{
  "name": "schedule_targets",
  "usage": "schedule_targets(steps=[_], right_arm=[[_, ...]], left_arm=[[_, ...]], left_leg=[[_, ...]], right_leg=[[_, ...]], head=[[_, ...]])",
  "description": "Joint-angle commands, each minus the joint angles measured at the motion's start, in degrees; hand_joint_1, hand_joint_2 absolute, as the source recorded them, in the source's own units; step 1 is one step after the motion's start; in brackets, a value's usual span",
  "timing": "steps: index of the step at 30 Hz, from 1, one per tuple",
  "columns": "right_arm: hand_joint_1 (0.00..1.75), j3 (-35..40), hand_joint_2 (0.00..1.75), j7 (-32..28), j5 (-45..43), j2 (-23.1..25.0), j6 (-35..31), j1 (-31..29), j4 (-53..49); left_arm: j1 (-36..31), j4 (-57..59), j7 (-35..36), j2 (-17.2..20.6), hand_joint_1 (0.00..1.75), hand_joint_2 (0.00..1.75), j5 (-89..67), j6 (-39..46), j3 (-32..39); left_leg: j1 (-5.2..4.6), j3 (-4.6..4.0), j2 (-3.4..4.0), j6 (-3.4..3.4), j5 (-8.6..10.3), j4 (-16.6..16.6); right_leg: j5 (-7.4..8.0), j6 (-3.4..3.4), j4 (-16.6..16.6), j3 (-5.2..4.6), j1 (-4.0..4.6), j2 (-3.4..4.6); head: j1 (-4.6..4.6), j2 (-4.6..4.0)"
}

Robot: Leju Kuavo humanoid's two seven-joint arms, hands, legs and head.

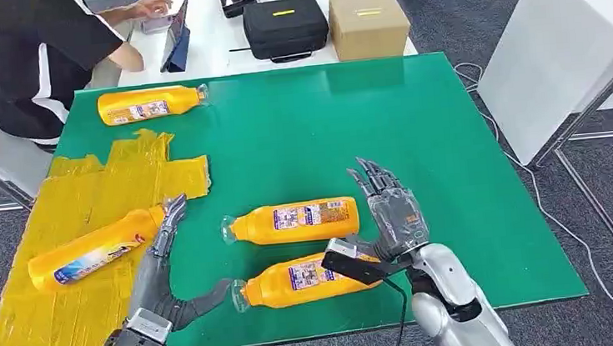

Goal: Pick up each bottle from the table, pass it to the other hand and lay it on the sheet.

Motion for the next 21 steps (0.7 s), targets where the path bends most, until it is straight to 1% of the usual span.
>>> schedule_targets(steps=[1, 2, 3, 6, 9, 10, 12, 14, 16, 17, 18, 21], right_arm=[[0.0, 2.7, 1.75, 1.2, -3.5, 2.3, 7.3, -10.1, 13.7], [0.0, 3.0, 1.75, 1.3, -3.7, 2.6, 8.2, -11.2, 15.0], [0.0, 3.3, 1.75, 1.6, -3.7, 2.9, 9.0, -12.5, 16.5], [0.0, 4.1, 1.75, 2.4, -3.0, 3.4, 9.9, -13.9, 18.1], [0.0, 5.9, 1.75, 3.4, -1.9, 4.4, 12.4, -15.8, 21.6], [0.0, 6.5, 1.75, 3.5, -1.5, 4.6, 13.0, -16.3, 22.8], [0.0, 8.0, 1.75, 2.7, -1.0, 4.9, 14.0, -17.3, 25.2], [0.0, 9.4, 1.75, 1.6, -0.5, 5.2, 14.4, -18.8, 28.3], [0.0, 9.6, 1.75, 1.5, -0.4, 5.3, 14.4, -19.2, 29.0], [0.0, 10.0, 1.75, 1.5, -0.3, 5.7, 14.5, -19.8, 30.1], [0.0, 10.5, 1.75, 1.4, -0.3, 6.2, 14.7, -20.7, 31.6], [0.0, 12.1, 1.75, 1.9, 0.5, 7.1, 15.5, -22.8, 35.6]], left_arm=[[-3.2, 6.4, -0.3, -0.9, 0.0, 1.75, 1.0, -1.9, 0.4], [-3.6, 6.8, -0.3, -1.0, 0.0, 1.75, 1.1, -1.9, 0.2], [-4.1, 7.2, -0.3, -1.1, 0.0, 1.75, 1.1, -2.1, -0.2], [-4.7, 7.6, -0.1, -1.2, 0.0, 1.75, 1.3, -2.4, -0.7], [-5.8, 9.0, 0.1, -1.2, 0.0, 1.75, 1.3, -2.6, -1.8], [-5.9, 9.3, 0.1, -1.2, 0.0, 1.75, 1.3, -2.6, -2.1], [-6.4, 10.0, 0.1, -1.3, 0.0, 1.75, 1.3, -2.6, -2.5], [-6.9, 10.6, 0.0, -1.2, 0.0, 1.75, 1.3, -2.7, -2.9], [-6.9, 10.6, 0.0, -1.2, 0.0, 1.75, 1.3, -2.7, -3.0], [-7.0, 10.5, 0.1, -1.2, 0.0, 1.75, 1.3, -2.7, -2.8], [-7.2, 10.6, 0.1, -1.3, 0.0, 1.75, 1.3, -2.8, -2.7], [-7.3, 10.7, 0.1, -1.6, 0.0, 1.75, 1.3, -2.9, -2.3]], left_leg=[[0.02, 0.22, 0.26, -0.15, -0.05, -0.1], [0.0, 0.15, 0.2, -0.11, -0.01, -0.1], [0.01, 0.23, 0.3, -0.18, -0.03, -0.1], [0.02, 0.17, 0.16, -0.14, 0.01, -0.1], [0.04, 0.22, 0.21, -0.2, -0.01, -0.1], [0.01, 0.16, 0.13, -0.12, 0.02, -0.1], [0.03, 0.29, 0.18, -0.2, -0.02, -0.1], [0.03, 0.16, 0.13, -0.12, 0.01, -0.1], [0.02, 0.2, 0.13, -0.14, 0.0, -0.1], [0.03, 0.25, 0.18, -0.19, -0.02, -0.1], [0.01, 0.16, 0.08, -0.14, 0.02, -0.1], [0.02, 0.2, 0.21, -0.18, -0.01, 0.0]], right_leg=[[0.03, -0.03, -0.1, 0.15, 0.02, 0.23], [0.04, -0.02, -0.1, 0.09, 0.0, 0.17], [0.06, -0.04, -0.1, 0.15, 0.01, 0.27], [0.04, -0.03, -0.1, 0.12, 0.01, 0.13], [0.03, -0.04, -0.1, 0.16, 0.03, 0.18], [0.02, -0.03, -0.1, 0.12, 0.0, 0.1], [0.01, -0.04, -0.1, 0.24, 0.01, 0.15], [0.02, -0.03, -0.1, 0.12, 0.02, 0.11], [0.01, -0.03, -0.1, 0.16, 0.01, 0.11], [0.01, -0.05, -0.1, 0.19, 0.02, 0.15], [0.01, -0.03, 0.0, 0.13, 0.0, 0.05], [0.03, -0.04, 0.0, 0.14, 0.01, 0.18]], head=[[0.0, 0.02], [0.0, 0.02], [0.0, 0.02], [0.0, 0.0], [0.02, 0.0], [0.0, 0.0], [0.02, 0.02], [0.0, 0.0], [0.0, 0.0], [0.0, 0.0], [0.02, 0.02], [0.0, 0.0]])
